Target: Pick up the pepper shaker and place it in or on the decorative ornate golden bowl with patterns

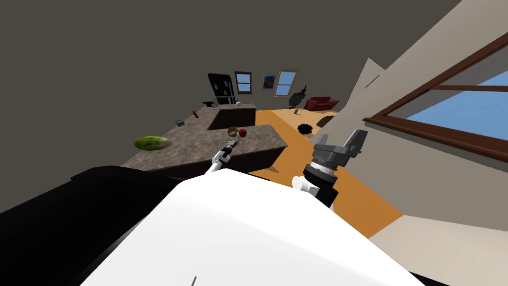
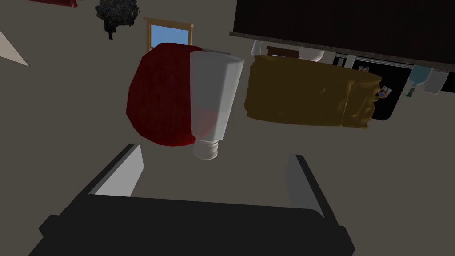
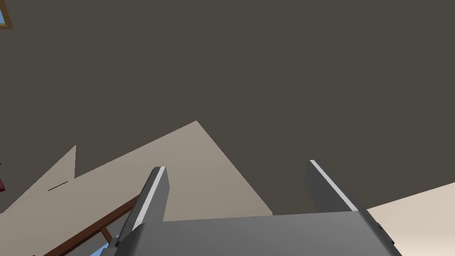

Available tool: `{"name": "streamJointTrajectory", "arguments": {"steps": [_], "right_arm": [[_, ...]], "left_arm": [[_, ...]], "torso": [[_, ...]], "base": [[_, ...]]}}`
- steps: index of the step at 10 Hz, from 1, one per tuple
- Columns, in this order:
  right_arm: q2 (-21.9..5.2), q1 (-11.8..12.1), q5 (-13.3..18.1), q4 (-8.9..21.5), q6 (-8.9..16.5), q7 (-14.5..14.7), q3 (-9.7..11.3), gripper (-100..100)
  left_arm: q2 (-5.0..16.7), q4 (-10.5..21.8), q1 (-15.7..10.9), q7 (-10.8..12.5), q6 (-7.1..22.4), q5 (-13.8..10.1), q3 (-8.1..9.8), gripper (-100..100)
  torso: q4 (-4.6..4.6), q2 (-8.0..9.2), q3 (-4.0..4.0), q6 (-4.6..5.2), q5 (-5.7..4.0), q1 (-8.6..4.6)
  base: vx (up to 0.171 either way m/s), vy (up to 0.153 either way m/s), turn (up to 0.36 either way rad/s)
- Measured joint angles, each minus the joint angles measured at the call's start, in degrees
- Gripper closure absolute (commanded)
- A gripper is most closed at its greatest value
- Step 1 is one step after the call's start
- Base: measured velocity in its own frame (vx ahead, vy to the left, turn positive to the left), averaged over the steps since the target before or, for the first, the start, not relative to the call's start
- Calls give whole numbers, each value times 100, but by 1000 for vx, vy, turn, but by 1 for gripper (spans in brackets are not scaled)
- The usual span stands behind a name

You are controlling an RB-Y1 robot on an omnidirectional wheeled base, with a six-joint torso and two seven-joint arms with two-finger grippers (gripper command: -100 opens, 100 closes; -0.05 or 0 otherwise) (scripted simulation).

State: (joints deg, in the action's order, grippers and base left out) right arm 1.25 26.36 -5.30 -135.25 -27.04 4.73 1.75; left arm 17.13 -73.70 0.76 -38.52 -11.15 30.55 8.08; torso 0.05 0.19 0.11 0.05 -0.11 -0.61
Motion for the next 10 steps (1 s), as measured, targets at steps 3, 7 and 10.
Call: {"name": "streamJointTrajectory", "arguments": {"steps": [3,7,10], "right_arm": [[-1,1,0,0,0,0,-1,0],[-1,2,0,0,0,0,-2,0],[-1,1,0,0,0,0,-2,0]], "left_arm": [[-82,318,-299,-182,-8,-54,238,-100],[-187,730,-616,-395,-132,63,591,-100],[-293,988,-678,-470,-327,228,785,-100]], "torso": [[-2,-9,-5,-3,7,32],[-5,-22,-12,-6,11,52],[-5,-19,-11,-6,12,55]], "base": [[13,-41,-68],[41,0,-13],[41,9,7]]}}
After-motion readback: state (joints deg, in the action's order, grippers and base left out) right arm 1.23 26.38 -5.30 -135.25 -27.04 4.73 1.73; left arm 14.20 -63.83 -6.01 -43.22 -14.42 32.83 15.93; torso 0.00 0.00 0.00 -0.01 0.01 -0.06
